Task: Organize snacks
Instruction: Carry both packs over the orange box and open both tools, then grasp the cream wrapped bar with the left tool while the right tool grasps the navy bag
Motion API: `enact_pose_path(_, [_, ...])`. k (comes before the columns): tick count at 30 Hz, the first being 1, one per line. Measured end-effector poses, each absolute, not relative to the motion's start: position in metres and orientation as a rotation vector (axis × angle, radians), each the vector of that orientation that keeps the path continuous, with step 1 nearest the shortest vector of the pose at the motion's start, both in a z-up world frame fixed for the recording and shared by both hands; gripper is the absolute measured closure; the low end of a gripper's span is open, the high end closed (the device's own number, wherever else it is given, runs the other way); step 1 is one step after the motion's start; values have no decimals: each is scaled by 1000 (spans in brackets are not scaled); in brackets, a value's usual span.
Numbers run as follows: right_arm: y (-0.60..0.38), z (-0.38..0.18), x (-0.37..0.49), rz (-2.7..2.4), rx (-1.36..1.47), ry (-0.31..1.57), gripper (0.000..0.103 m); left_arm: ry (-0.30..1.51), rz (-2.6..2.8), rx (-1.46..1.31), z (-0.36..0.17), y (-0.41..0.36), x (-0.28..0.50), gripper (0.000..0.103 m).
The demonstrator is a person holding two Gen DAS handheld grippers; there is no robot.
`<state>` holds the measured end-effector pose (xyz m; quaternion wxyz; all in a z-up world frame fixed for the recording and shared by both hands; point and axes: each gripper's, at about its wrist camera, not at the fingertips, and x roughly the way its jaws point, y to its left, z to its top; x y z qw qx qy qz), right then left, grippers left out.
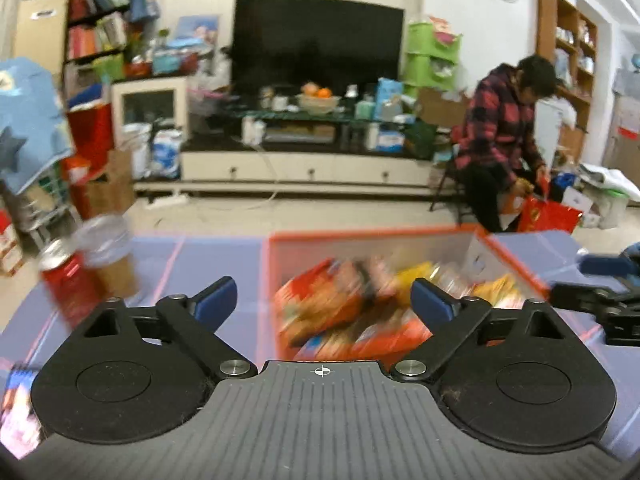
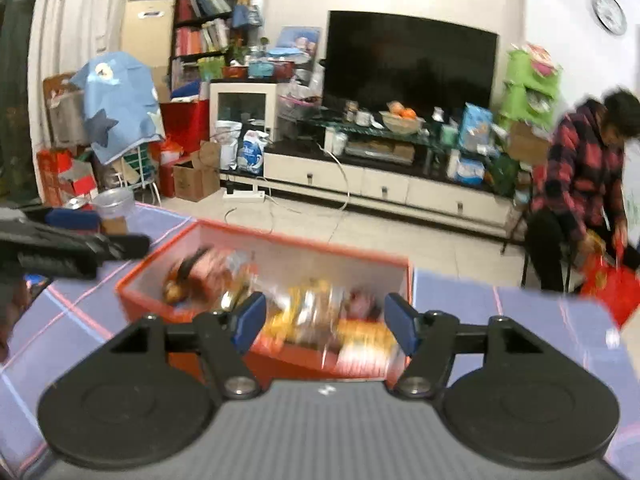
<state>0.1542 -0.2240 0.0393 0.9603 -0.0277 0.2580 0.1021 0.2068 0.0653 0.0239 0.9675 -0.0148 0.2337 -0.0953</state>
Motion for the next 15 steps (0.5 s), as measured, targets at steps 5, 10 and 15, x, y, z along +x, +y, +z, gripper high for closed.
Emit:
enact_pose_path(5, [-227,-13,126,121,109,688,35,517,-221,13,2,109,180,45])
enact_pose_path(10, [-222,-27,127,57,205,740,31,589,-398,262,-36,113,168,47])
enact_pose_path(15, [-222,-41,147,-42,388,787,31,662,-493,388,-74,95,161,57])
